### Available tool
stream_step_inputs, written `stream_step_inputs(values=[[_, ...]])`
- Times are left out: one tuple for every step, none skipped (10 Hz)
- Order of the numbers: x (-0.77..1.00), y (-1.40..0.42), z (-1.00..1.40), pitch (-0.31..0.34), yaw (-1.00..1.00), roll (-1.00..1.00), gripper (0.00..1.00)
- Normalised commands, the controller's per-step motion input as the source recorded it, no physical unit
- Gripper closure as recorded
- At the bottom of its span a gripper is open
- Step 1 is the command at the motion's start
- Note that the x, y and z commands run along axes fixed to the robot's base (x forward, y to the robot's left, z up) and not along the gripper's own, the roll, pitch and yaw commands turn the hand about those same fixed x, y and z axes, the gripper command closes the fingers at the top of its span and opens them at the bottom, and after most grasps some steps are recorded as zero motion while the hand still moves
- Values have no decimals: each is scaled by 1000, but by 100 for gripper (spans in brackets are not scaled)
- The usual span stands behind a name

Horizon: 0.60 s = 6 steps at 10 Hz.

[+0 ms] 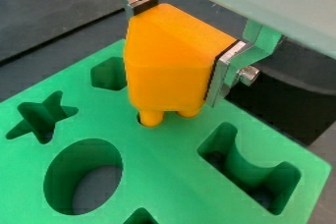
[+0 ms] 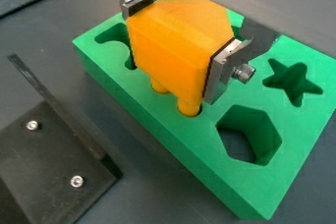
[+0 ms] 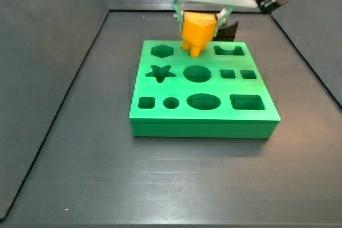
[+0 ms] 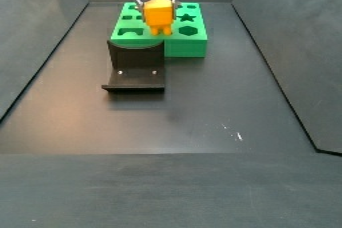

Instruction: Insert the 3 prong object.

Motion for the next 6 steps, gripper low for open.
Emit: stream_step_inputs(values=[[0, 0, -546, -189, 9, -19, 100], [0, 0, -620, -180, 34, 0, 100], [86, 0, -706, -156, 49, 36, 100], [0, 0, -554, -137, 0, 21, 100], [0, 0, -120, -74, 0, -46, 100], [0, 0, 0, 0, 0, 0, 100]])
